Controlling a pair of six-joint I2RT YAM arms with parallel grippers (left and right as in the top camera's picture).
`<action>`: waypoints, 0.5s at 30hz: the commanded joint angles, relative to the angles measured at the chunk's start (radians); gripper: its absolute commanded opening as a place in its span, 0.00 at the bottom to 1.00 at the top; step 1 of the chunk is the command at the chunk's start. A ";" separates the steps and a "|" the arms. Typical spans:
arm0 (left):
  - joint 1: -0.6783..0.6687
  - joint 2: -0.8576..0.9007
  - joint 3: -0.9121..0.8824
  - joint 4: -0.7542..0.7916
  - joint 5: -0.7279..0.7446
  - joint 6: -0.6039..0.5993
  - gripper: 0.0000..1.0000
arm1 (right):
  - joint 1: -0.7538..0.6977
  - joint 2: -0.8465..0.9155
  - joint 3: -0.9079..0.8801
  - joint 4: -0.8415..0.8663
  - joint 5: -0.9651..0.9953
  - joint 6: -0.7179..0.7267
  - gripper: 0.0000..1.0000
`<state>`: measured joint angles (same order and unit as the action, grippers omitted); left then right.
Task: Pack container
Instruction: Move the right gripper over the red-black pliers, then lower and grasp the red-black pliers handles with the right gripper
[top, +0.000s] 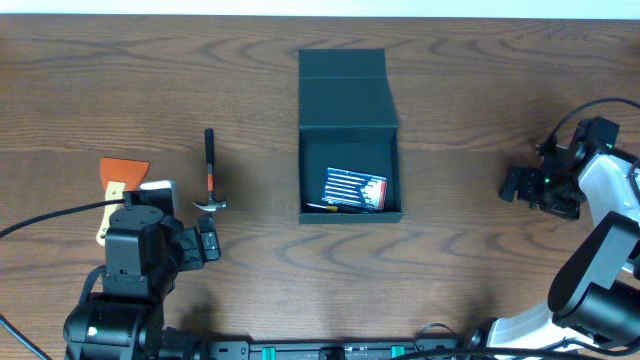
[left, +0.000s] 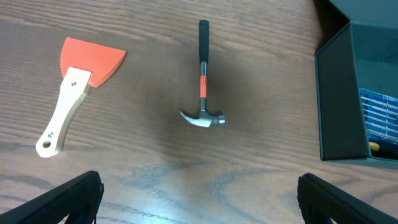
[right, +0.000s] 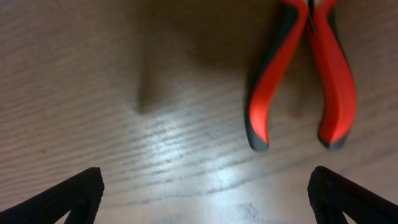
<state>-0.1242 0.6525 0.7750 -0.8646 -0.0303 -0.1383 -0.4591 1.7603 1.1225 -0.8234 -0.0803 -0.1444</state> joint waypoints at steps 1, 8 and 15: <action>0.006 -0.001 0.016 -0.002 -0.004 -0.010 0.99 | 0.011 -0.007 0.000 0.014 -0.017 -0.045 0.99; 0.006 -0.001 0.016 -0.002 -0.004 -0.010 0.99 | 0.011 -0.006 0.002 0.038 0.032 -0.055 0.99; 0.006 0.000 0.016 -0.002 -0.004 -0.010 0.99 | 0.008 0.026 0.020 0.042 0.050 -0.051 0.99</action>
<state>-0.1242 0.6525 0.7750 -0.8646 -0.0303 -0.1383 -0.4561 1.7615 1.1229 -0.7807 -0.0471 -0.1848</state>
